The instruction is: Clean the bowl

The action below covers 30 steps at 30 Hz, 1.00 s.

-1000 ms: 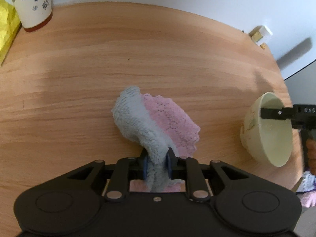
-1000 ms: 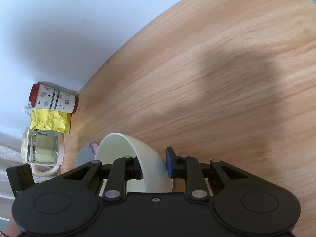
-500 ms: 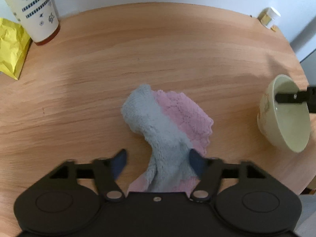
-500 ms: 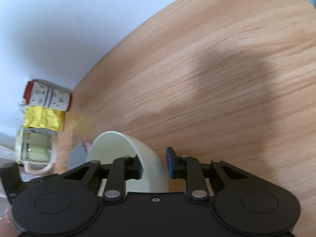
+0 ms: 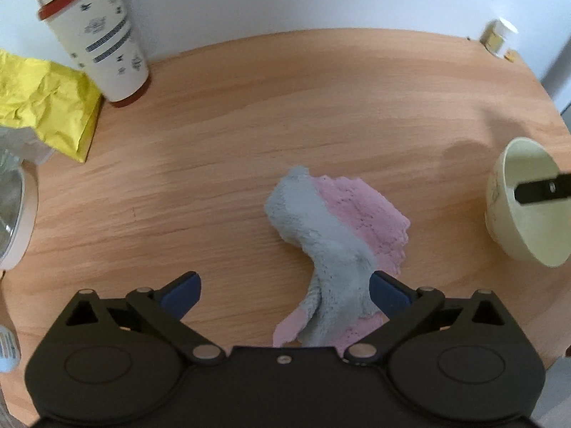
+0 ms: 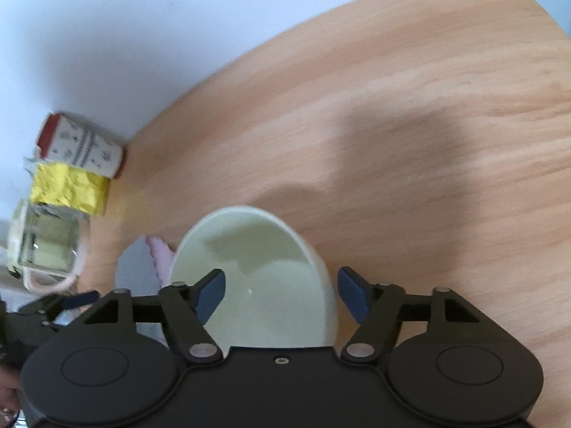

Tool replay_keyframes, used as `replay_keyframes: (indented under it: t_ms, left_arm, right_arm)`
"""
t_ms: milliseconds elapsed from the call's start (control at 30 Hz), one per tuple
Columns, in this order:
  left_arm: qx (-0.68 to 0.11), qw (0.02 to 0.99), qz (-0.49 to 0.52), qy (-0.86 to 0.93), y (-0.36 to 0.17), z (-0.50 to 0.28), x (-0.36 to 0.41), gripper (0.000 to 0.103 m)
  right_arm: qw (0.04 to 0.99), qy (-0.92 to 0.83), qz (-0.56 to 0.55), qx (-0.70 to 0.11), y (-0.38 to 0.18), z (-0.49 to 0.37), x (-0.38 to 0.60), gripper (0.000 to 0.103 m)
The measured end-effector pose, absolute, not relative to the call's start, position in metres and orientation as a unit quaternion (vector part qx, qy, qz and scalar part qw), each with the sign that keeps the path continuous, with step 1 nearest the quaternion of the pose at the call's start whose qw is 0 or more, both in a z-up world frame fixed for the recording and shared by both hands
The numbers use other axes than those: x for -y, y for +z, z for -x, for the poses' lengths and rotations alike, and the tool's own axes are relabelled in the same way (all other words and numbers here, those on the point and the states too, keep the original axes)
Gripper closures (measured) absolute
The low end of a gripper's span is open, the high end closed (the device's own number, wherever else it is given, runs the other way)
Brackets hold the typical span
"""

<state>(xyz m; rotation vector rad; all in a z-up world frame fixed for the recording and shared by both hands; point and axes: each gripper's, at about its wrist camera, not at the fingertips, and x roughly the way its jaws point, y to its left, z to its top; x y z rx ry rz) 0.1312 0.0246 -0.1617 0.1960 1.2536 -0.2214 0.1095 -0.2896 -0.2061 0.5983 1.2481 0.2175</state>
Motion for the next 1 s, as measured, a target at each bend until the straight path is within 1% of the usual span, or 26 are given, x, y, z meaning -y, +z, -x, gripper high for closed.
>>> replay_keyframes:
  t_ms: [100, 200, 367, 467, 667, 833, 933, 1000]
  left_arm:
    - [-0.578, 0.804, -0.087, -0.109, -0.154, -0.128, -0.026, 0.0]
    - [-0.569, 0.81, -0.082, -0.113, -0.145, -0.125, -0.028, 0.0]
    - [-0.557, 0.818, -0.062, -0.128, -0.131, -0.12, -0.032, 0.0]
    - [-0.55, 0.822, -0.05, -0.137, -0.123, -0.116, -0.034, 0.0]
    - [-0.548, 0.826, -0.05, -0.124, -0.1, -0.093, -0.032, 0.0]
    - [-0.537, 0.835, -0.031, -0.116, -0.064, -0.065, -0.027, 0.0]
    - [-0.519, 0.848, -0.038, -0.103, -0.04, -0.044, -0.018, 0.0]
    - [-0.513, 0.852, -0.042, -0.096, -0.028, -0.032, -0.01, 0.001]
  right_arm:
    - [0.775, 0.089, -0.26, -0.568, -0.201, -0.104, 0.288, 0.007]
    - [0.785, 0.075, -0.249, -0.563, -0.191, -0.095, 0.283, 0.0]
    - [0.794, 0.057, -0.231, -0.559, -0.176, -0.082, 0.27, 0.0]
    - [0.782, 0.014, -0.229, -0.58, -0.169, -0.073, 0.264, 0.0]
    - [0.791, -0.001, -0.217, -0.572, -0.143, -0.052, 0.252, 0.0]
    - [0.813, 0.004, -0.175, -0.555, -0.106, -0.038, 0.229, 0.0]
    - [0.817, 0.036, -0.162, -0.552, -0.07, -0.02, 0.221, 0.0]
    - [0.821, 0.043, -0.145, -0.551, -0.056, -0.013, 0.218, 0.0]
